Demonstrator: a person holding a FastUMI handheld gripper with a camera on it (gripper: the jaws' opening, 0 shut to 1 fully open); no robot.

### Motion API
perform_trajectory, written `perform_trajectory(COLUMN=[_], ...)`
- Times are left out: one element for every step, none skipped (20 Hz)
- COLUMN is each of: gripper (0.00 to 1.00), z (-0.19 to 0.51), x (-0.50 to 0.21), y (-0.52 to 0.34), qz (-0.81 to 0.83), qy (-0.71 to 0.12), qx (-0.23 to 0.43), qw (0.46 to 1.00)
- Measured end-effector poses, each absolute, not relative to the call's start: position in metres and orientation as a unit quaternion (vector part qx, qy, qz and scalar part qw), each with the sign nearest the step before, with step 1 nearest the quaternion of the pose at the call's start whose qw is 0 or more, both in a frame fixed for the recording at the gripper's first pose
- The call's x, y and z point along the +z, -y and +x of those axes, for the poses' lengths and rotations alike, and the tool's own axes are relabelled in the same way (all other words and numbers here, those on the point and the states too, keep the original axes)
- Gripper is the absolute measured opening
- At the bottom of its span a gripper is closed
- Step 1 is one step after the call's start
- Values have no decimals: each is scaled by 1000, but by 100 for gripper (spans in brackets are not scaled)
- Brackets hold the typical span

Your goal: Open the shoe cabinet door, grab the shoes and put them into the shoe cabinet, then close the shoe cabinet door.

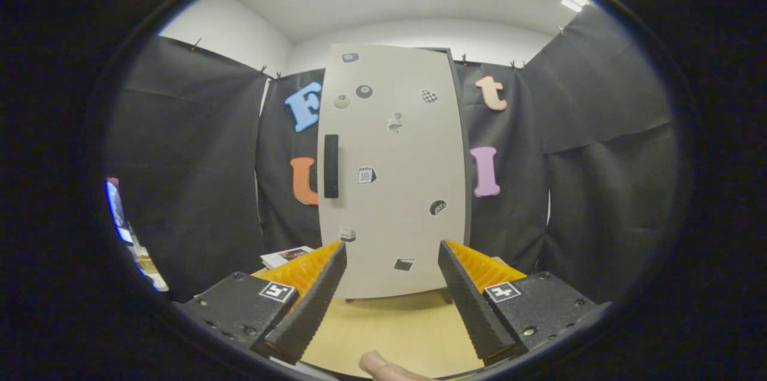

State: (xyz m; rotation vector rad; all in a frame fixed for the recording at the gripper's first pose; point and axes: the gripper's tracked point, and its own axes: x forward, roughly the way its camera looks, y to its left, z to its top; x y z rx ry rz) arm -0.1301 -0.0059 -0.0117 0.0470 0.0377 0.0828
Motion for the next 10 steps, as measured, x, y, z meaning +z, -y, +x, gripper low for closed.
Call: perform_trajectory(gripper=[100, 100, 100, 100, 100, 100, 100, 100, 100, 100], z=[-128, -126, -122, -117, -113, -111, -112, -113, -113, -113], x=[-8, -3, 3, 10, 13, 15, 17, 21, 24, 26], y=[-3, -8, -12, -17, -23, -28, -37, -46, -54, -58], qz=[21, 18, 11, 2, -7, -15, -18, -20, -21, -25], qy=[-17, -13, -6, 1, 3, 4, 5, 7, 10, 10], qx=[46, 48, 51, 54, 54, 57, 66, 77, 86, 89], qw=[999, 999, 999, 999, 999, 998, 998, 997, 996, 996])
